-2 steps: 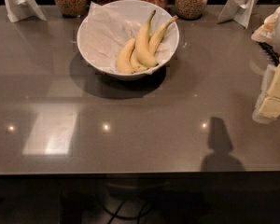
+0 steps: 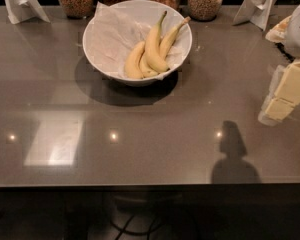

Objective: Pick banana from white bowl

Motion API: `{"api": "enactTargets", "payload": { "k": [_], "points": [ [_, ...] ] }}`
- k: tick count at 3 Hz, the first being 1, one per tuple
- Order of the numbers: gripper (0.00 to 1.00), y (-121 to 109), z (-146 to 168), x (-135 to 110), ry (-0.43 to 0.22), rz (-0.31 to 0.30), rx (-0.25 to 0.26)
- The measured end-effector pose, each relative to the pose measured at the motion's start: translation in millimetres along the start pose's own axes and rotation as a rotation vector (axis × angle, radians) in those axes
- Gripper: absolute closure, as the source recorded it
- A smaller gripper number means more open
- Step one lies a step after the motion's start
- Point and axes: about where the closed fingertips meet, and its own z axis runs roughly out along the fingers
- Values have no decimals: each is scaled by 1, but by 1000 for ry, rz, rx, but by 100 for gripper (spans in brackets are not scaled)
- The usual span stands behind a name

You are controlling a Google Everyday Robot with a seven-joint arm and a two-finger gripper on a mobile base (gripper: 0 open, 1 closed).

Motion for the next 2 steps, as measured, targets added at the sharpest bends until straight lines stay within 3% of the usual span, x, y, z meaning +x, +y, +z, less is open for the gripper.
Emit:
{"api": "enactTargets", "payload": {
  "k": [1,2],
  "points": [
    [0,-31,32,-37,-75,86,40],
    [0,-66,61,-65,-133,223,91]
  ]
}}
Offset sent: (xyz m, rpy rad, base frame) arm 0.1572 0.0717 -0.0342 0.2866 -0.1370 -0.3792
